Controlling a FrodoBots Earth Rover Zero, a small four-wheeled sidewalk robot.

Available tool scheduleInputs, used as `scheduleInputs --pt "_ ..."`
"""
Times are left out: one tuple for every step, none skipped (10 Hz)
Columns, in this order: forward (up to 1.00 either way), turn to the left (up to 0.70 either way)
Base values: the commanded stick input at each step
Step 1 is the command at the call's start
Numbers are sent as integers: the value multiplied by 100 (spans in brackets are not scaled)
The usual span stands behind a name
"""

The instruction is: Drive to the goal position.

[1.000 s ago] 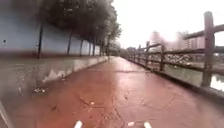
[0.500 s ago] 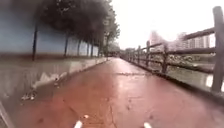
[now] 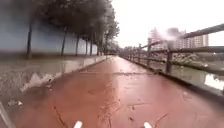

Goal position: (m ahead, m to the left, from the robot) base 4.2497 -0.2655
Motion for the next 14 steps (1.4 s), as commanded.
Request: scheduleInputs --pt "50 0" --pt "50 0" --pt "50 0" --pt "50 0" --pt "50 0" --pt "50 0" --pt "50 0" --pt "50 0" --pt "50 0" --pt "50 0" --pt "50 0" --pt "50 0" --pt "50 0" --pt "50 5"
